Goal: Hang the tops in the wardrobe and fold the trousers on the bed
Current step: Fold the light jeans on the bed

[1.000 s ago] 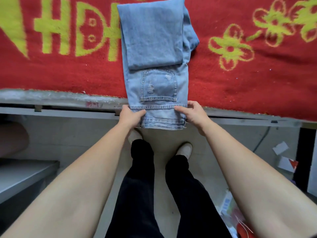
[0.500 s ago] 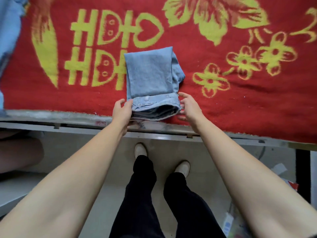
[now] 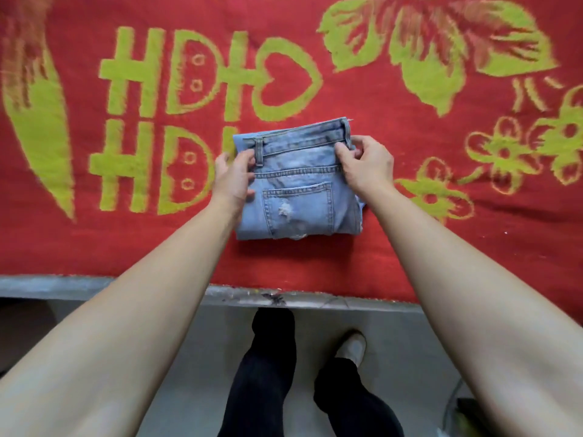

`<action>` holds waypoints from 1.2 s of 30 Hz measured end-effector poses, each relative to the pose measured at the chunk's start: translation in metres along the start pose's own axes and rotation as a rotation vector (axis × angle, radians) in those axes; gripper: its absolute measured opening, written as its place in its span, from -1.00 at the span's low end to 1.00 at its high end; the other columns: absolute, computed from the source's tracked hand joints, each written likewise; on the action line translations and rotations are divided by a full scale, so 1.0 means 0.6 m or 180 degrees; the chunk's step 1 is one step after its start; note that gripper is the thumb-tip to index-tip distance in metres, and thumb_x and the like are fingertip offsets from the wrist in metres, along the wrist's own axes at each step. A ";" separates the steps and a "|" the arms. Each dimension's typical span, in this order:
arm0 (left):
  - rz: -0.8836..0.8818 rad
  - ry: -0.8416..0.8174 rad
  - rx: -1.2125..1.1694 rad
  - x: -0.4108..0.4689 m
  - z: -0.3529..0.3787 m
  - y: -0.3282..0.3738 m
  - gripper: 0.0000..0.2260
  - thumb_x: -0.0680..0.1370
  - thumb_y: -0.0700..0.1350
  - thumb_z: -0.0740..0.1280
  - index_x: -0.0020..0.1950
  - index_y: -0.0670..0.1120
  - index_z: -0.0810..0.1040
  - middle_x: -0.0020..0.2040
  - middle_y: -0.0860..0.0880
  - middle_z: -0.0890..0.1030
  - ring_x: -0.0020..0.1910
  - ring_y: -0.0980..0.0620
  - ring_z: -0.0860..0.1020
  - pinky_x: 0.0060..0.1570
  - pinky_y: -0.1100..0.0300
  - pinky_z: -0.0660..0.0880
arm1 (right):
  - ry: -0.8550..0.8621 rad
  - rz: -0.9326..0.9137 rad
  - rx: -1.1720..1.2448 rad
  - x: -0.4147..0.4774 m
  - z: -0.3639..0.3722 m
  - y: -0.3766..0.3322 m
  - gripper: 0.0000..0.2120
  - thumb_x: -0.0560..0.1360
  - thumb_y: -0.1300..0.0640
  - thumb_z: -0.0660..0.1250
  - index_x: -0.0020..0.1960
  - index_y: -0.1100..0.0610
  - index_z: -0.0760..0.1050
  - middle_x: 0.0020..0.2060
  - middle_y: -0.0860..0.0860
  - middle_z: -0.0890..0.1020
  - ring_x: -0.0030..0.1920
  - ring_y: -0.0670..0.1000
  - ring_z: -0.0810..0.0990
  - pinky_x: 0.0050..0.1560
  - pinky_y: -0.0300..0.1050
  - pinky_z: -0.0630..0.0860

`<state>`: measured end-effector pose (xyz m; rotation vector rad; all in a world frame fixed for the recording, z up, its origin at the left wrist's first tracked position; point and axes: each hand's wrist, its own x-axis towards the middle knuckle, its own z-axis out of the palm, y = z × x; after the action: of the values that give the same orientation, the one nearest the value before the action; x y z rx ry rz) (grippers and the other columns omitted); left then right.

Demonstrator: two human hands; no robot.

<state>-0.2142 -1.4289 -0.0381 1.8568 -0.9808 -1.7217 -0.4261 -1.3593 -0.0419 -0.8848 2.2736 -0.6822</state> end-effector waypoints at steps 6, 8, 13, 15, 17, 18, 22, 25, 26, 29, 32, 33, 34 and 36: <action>0.2334 0.0042 0.3580 0.025 -0.002 -0.065 -0.46 0.62 0.13 0.09 0.59 0.02 0.17 0.38 -0.19 0.38 0.37 -0.21 0.31 0.33 -0.14 0.30 | 0.0375 -0.1059 -0.1342 -0.040 0.054 0.026 -0.53 0.62 -0.04 0.18 0.51 0.03 0.35 0.31 0.17 0.45 0.27 0.19 0.45 0.26 0.10 0.38; 0.2300 0.0172 0.4132 0.020 0.003 -0.080 -0.46 0.64 0.18 0.03 0.60 0.06 0.11 0.57 -0.24 0.07 0.53 -0.23 0.07 0.41 -0.22 0.14 | 0.0306 -0.1192 -0.1887 -0.061 0.063 0.035 -0.49 0.65 -0.10 0.12 0.56 0.02 0.26 0.53 0.24 0.22 0.50 0.24 0.24 0.43 0.15 0.21; 0.1683 -0.0192 0.4402 0.069 0.019 -0.097 -0.43 0.63 0.29 -0.14 0.58 0.20 -0.26 0.57 -0.09 -0.39 0.57 -0.07 -0.31 0.46 -0.31 -0.23 | -0.0398 -0.0826 -0.2337 -0.021 0.095 0.062 -0.39 0.66 -0.24 -0.07 0.63 -0.06 -0.10 0.60 0.17 -0.19 0.60 0.23 -0.13 0.54 0.25 -0.05; 0.1711 -0.0313 0.4404 0.089 0.023 -0.094 -0.43 0.62 0.31 -0.15 0.57 0.22 -0.29 0.56 -0.08 -0.41 0.57 -0.07 -0.30 0.48 -0.28 -0.23 | -0.0501 -0.0752 -0.2365 -0.001 0.104 0.068 -0.38 0.65 -0.25 -0.09 0.62 -0.08 -0.16 0.60 0.14 -0.24 0.60 0.22 -0.13 0.54 0.26 -0.04; 0.1699 -0.0457 0.4430 0.094 0.020 -0.087 -0.42 0.61 0.32 -0.16 0.57 0.22 -0.29 0.56 -0.08 -0.41 0.57 -0.07 -0.29 0.49 -0.27 -0.21 | -0.0541 -0.0713 -0.2367 0.003 0.104 0.068 -0.38 0.65 -0.26 -0.08 0.62 -0.09 -0.16 0.60 0.14 -0.24 0.60 0.22 -0.11 0.54 0.26 -0.02; 0.1664 -0.0511 0.4462 0.092 0.016 -0.083 -0.42 0.61 0.33 -0.16 0.56 0.22 -0.30 0.56 -0.08 -0.42 0.57 -0.08 -0.29 0.49 -0.28 -0.20 | -0.0590 -0.0704 -0.2331 0.001 0.099 0.067 -0.38 0.65 -0.25 -0.07 0.62 -0.09 -0.15 0.60 0.13 -0.24 0.60 0.22 -0.11 0.54 0.26 -0.02; 0.1527 -0.0528 0.4654 0.075 0.017 -0.069 -0.41 0.61 0.33 -0.18 0.56 0.20 -0.33 0.54 -0.11 -0.43 0.56 -0.14 -0.33 0.46 -0.34 -0.17 | -0.0642 -0.0821 -0.2180 -0.007 0.077 0.053 -0.38 0.65 -0.23 0.01 0.63 -0.08 -0.08 0.60 0.16 -0.20 0.60 0.22 -0.11 0.55 0.23 -0.03; 0.1972 -0.0218 0.4547 0.043 0.009 -0.071 -0.39 0.63 0.26 -0.07 0.62 0.07 -0.10 0.59 -0.21 -0.25 0.58 -0.20 -0.22 0.47 -0.33 -0.12 | -0.0305 -0.1049 -0.2103 -0.037 0.070 0.046 -0.37 0.65 -0.16 0.09 0.62 0.07 0.06 0.59 0.28 -0.07 0.59 0.28 -0.06 0.55 0.23 -0.01; 0.2262 -0.0139 0.4411 0.030 0.000 -0.079 -0.38 0.62 0.23 0.02 0.62 0.00 0.02 0.60 -0.24 -0.13 0.58 -0.21 -0.14 0.47 -0.31 -0.09 | -0.0163 -0.1235 -0.2067 -0.051 0.069 0.049 -0.35 0.63 -0.13 0.13 0.60 0.16 0.11 0.57 0.32 -0.01 0.58 0.30 -0.02 0.54 0.24 0.01; 0.3084 -0.0345 0.4278 -0.014 -0.031 -0.123 -0.27 0.47 0.15 0.24 0.56 -0.19 0.22 0.58 -0.27 0.07 0.58 -0.23 0.02 0.46 -0.32 0.02 | -0.0129 -0.1956 -0.1977 -0.104 0.062 0.078 -0.21 0.46 -0.07 0.28 0.55 0.31 0.17 0.54 0.37 0.07 0.57 0.33 0.03 0.53 0.28 0.06; 0.3257 -0.0568 0.4686 -0.036 -0.056 -0.168 -0.13 0.33 0.05 0.38 0.57 -0.21 0.18 0.57 -0.31 0.06 0.57 -0.28 0.03 0.44 -0.37 0.06 | -0.0618 -0.2343 -0.2526 -0.151 0.063 0.118 -0.01 0.27 -0.02 0.38 0.58 0.32 0.09 0.55 0.35 0.03 0.57 0.34 0.01 0.53 0.31 0.07; 0.3184 -0.0546 0.4829 -0.039 -0.059 -0.178 -0.10 0.30 0.01 0.40 0.58 -0.20 0.15 0.57 -0.32 0.05 0.57 -0.28 0.02 0.44 -0.38 0.05 | -0.0695 -0.2357 -0.2694 -0.161 0.067 0.126 0.01 0.25 0.02 0.39 0.58 0.30 0.06 0.55 0.34 0.02 0.57 0.34 0.01 0.53 0.31 0.08; 0.3110 -0.0480 0.4937 -0.039 -0.056 -0.183 -0.08 0.28 -0.03 0.41 0.59 -0.18 0.12 0.58 -0.31 0.04 0.57 -0.28 0.01 0.44 -0.39 0.03 | -0.0645 -0.2325 -0.2763 -0.163 0.073 0.130 0.00 0.25 0.08 0.40 0.58 0.28 0.05 0.55 0.34 0.04 0.56 0.35 0.04 0.52 0.31 0.09; 0.3076 -0.0288 0.5040 -0.031 -0.038 -0.180 -0.10 0.31 -0.07 0.40 0.60 -0.15 0.10 0.58 -0.29 0.04 0.57 -0.28 0.02 0.44 -0.40 0.00 | -0.0294 -0.2224 -0.2746 -0.147 0.089 0.123 -0.10 0.32 0.19 0.39 0.58 0.27 0.09 0.52 0.35 0.12 0.53 0.37 0.13 0.50 0.32 0.14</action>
<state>-0.1688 -1.3475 -0.1001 1.2413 -3.0624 -0.2265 -0.3676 -1.2607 -0.0958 -2.1079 2.1314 0.1436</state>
